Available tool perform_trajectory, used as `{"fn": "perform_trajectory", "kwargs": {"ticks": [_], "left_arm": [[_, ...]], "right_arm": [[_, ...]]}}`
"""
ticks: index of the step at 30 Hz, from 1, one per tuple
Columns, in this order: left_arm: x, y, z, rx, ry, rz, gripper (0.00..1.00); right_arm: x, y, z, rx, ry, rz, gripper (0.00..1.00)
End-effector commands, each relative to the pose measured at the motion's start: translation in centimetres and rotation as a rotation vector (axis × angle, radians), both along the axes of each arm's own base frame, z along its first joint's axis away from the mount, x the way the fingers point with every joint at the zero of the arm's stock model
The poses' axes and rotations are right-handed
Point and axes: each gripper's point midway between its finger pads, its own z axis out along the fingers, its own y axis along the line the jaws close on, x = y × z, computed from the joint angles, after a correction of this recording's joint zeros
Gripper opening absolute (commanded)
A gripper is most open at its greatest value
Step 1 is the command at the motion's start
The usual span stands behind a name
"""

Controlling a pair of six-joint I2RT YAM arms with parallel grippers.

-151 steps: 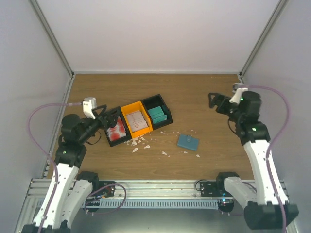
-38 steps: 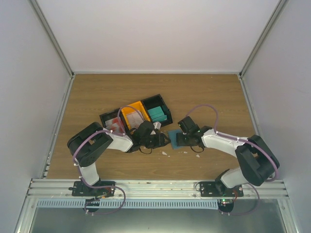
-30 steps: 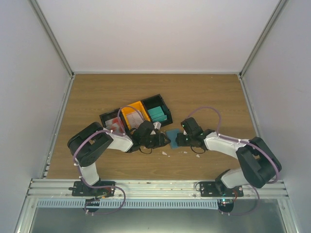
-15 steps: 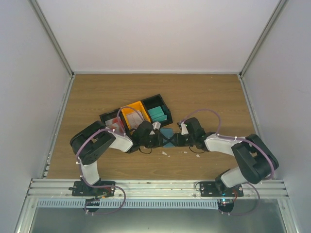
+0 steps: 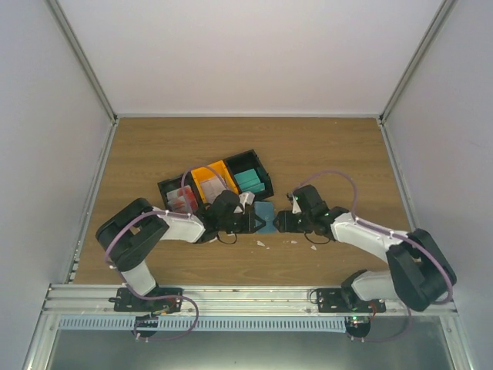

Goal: Put the credit cards into the card holder
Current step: Open the card holder at the center of the board.

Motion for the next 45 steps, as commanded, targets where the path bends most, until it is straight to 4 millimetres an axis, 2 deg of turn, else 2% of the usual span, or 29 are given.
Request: {"fn": "perform_trajectory", "kwargs": {"ticks": [1,4,6,9,12,17,20,22,26,30,32,34,38,40,43,45], "left_arm": [[0.4,-0.4,3.3,-0.018,-0.122,-0.05,0.0],[0.6,-0.3,4.3,-0.005,-0.162,-0.057,0.0],[0.7,-0.4,4.6,0.001,-0.178,-0.069,0.0],[0.7,-0.6,5.2,-0.007,-0.196,-0.085,0.0],[0.7,-0.6,5.6,-0.013,-0.209,-0.088,0.0],[0.8,-0.4,6.0,-0.011,-0.218,-0.075,0.0],[0.9,-0.2,6.1,-0.006,-0.224,-0.062,0.0],[1.0,0.0,6.1,0.0,-0.229,-0.051,0.0],[1.3,0.4,6.0,0.023,-0.231,-0.029,0.0],[1.3,0.6,5.8,0.033,-0.229,-0.025,0.0],[1.3,0.6,5.7,0.035,-0.225,-0.024,0.0],[1.3,0.6,5.7,0.035,-0.227,-0.027,0.0],[1.2,0.7,5.7,0.042,-0.226,-0.03,0.0],[1.2,0.6,5.8,0.039,-0.228,-0.035,0.0],[1.0,0.6,6.0,0.031,-0.229,-0.045,0.0],[0.9,0.6,6.1,0.03,-0.229,-0.046,0.0]], "right_arm": [[1.0,0.2,4.1,0.016,-0.075,-0.05,0.62],[1.1,1.5,6.0,0.092,-0.098,-0.027,0.67],[1.1,2.4,6.5,0.12,-0.097,-0.005,0.7],[1.2,3.2,6.3,0.113,-0.085,0.013,0.7],[1.3,3.2,5.3,0.071,-0.062,-0.003,0.69],[1.4,1.3,3.4,-0.047,-0.03,-0.089,0.61],[1.1,-0.4,2.3,-0.13,-0.011,-0.151,0.55],[1.2,-2.4,1.9,-0.217,-0.019,-0.225,0.48],[1.4,-4.4,2.2,-0.291,-0.036,-0.301,0.4],[1.7,-4.9,2.9,-0.308,-0.062,-0.321,0.35],[1.8,-4.4,3.3,-0.288,-0.073,-0.297,0.34],[2.1,-2.8,4.1,-0.21,-0.105,-0.238,0.37],[2.0,0.3,6.3,-0.023,-0.162,-0.13,0.53],[1.8,1.4,6.8,0.037,-0.169,-0.094,0.57],[1.7,1.7,6.3,0.052,-0.156,-0.091,0.56],[1.9,1.7,5.8,0.039,-0.145,-0.101,0.5]]}}
